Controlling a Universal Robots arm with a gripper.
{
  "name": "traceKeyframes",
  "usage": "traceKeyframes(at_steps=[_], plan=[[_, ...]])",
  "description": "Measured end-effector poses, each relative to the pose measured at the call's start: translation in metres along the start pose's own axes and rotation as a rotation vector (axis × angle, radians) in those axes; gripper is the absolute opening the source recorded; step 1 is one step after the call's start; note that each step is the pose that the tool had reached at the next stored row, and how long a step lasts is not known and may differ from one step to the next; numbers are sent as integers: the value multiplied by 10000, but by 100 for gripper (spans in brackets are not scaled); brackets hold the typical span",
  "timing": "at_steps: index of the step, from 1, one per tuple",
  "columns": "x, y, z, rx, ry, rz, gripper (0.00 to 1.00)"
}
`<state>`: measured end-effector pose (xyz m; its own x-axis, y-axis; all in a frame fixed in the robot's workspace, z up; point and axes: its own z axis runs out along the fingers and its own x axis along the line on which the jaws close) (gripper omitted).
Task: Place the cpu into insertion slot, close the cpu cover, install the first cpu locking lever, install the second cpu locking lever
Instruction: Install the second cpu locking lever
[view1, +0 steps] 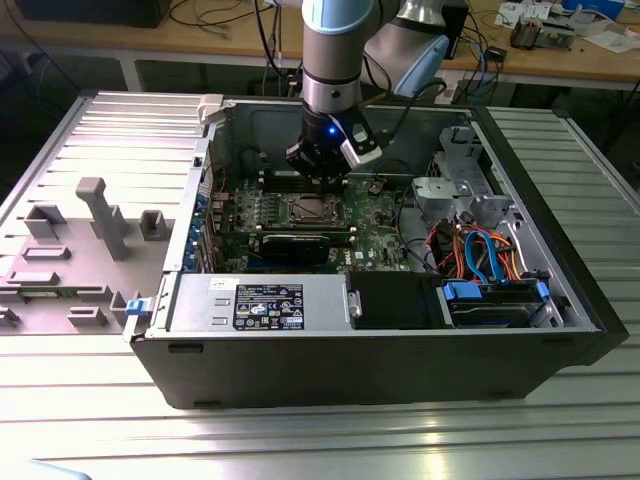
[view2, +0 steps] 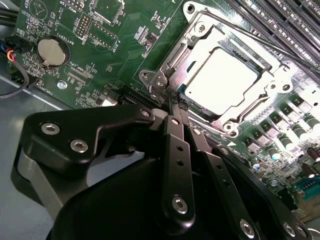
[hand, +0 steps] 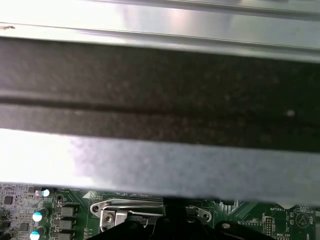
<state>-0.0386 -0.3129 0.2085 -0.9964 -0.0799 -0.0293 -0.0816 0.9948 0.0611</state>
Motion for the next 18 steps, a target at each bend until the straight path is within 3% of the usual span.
traceKeyframes(at_steps=[12,18], plan=[[2,-26,-1,0,1,-1,11],[10,-120,-6,0,1,0,11]])
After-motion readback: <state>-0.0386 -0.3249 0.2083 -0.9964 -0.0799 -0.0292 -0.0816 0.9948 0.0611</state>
